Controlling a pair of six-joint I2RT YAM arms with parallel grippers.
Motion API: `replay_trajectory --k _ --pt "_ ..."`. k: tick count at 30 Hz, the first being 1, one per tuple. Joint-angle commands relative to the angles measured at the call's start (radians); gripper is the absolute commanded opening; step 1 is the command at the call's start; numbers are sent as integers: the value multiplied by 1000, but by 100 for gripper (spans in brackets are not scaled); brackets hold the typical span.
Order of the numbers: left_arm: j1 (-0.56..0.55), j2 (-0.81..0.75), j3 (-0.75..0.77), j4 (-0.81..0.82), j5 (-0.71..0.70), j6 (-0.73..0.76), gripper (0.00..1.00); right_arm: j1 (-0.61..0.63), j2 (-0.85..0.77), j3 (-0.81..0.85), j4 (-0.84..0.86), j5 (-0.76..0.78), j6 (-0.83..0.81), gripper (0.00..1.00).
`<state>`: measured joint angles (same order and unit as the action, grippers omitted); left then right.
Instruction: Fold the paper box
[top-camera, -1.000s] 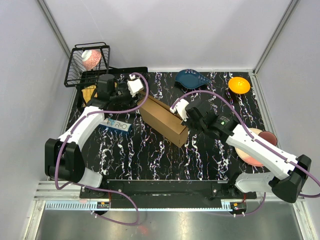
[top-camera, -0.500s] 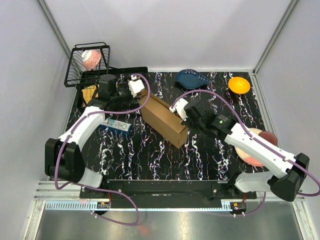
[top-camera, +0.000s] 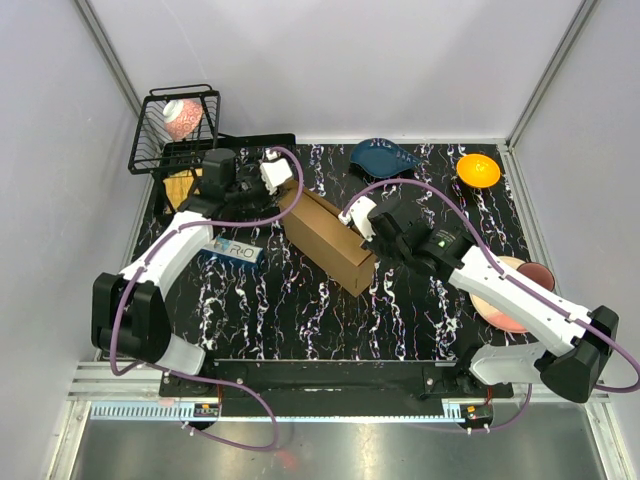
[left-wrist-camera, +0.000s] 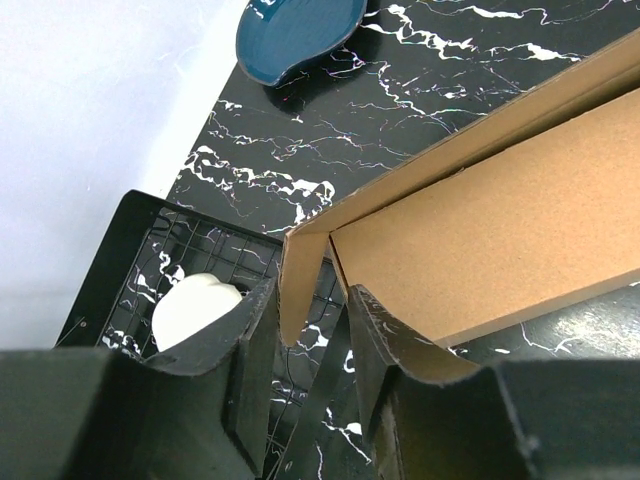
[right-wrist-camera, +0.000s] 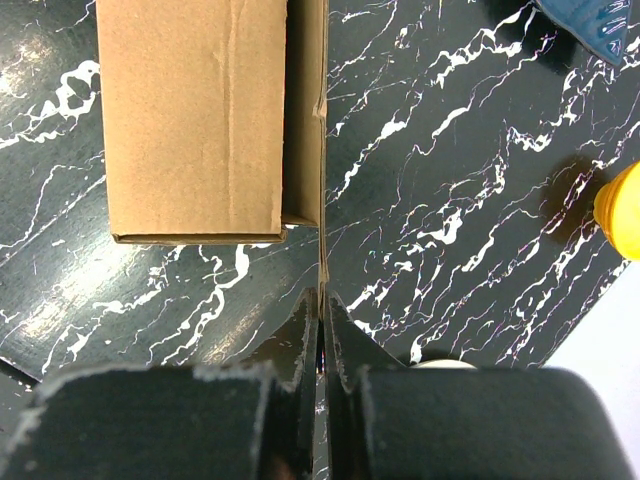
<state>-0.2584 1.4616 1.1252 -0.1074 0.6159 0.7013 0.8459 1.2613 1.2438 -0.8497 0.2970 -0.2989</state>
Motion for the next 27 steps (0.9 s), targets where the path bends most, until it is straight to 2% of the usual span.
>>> replay_trajectory --k 1,4,7,8,10,20,27 --pt "-13 34 53 38 18 -14 38 -2 13 36 49 -24 4 0" --pt "-13 54 68 38 31 -26 37 -2 13 37 49 -24 4 0" --pt "-25 52 67 37 51 -36 20 -4 16 36 54 -16 6 0" --pt "-31 49 62 37 41 -33 10 -2 21 36 55 -12 7 0" --pt "-45 28 41 37 21 -31 1 -2 24 36 61 -12 10 0" --pt "-111 -133 -85 34 -79 -94 0 -2 67 83 86 -15 72 0" --pt "-153 -182 -97 -26 -171 -265 0 -4 78 146 80 -16 159 0"
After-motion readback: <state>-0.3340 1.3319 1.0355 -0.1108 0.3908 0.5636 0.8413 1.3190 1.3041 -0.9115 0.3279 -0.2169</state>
